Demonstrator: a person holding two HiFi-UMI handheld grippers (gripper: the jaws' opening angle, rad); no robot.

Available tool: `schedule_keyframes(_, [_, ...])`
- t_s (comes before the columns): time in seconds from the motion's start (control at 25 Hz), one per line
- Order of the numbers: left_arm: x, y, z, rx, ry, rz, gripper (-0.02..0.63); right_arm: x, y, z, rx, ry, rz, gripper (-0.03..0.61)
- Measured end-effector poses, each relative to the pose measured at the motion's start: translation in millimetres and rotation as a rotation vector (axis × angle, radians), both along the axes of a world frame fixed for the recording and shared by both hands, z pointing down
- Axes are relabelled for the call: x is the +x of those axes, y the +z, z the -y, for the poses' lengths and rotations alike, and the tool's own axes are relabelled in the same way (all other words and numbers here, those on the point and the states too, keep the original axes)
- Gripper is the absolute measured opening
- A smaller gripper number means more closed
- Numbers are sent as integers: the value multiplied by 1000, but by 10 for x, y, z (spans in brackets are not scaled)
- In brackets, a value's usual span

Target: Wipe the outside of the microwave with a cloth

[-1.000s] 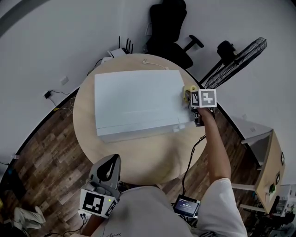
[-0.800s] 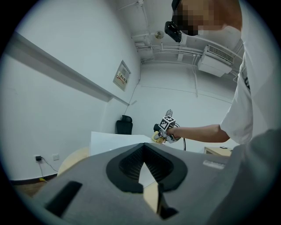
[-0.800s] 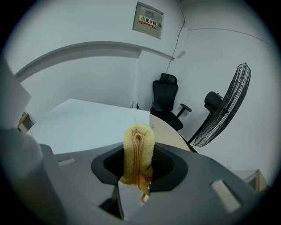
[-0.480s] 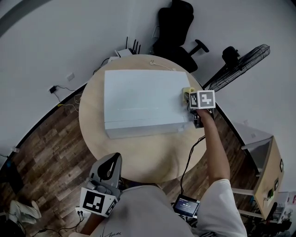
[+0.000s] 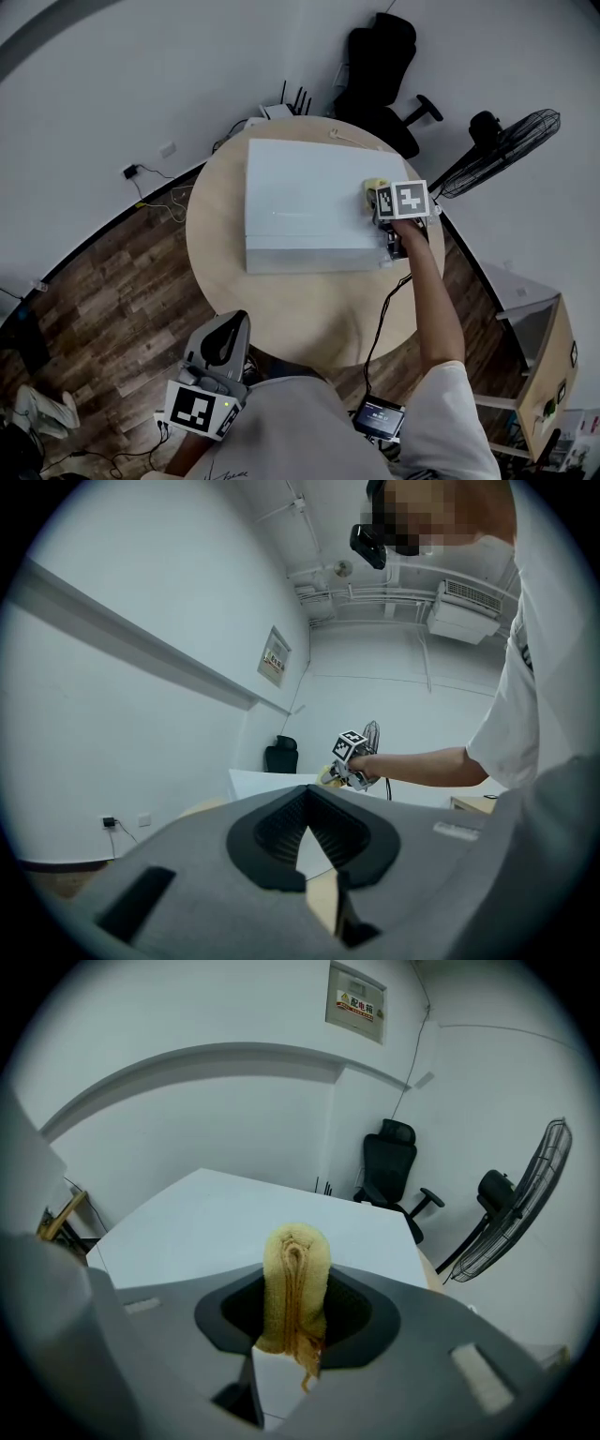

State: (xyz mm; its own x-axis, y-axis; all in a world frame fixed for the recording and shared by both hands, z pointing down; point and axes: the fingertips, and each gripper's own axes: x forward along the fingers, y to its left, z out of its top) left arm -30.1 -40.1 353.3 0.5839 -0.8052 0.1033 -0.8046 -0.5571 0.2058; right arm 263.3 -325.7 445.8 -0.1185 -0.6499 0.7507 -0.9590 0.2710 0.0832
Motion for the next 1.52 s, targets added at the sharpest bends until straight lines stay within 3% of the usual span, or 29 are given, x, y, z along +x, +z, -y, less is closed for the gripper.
schedule_keyframes(1.0, [-894,-52,-363,11,-145,8,-5,-2189,-43,22,26,-244,55,137])
schedule_keyframes(1.28, [-1041,-79,-382,16,-187,7,-5,-2563,-59,32,22,-296,62,137])
schedule_keyframes(1.52, [-1107,-101,-416,23,-216,1,-5,-2837,-75,-39,8,-342,125,137])
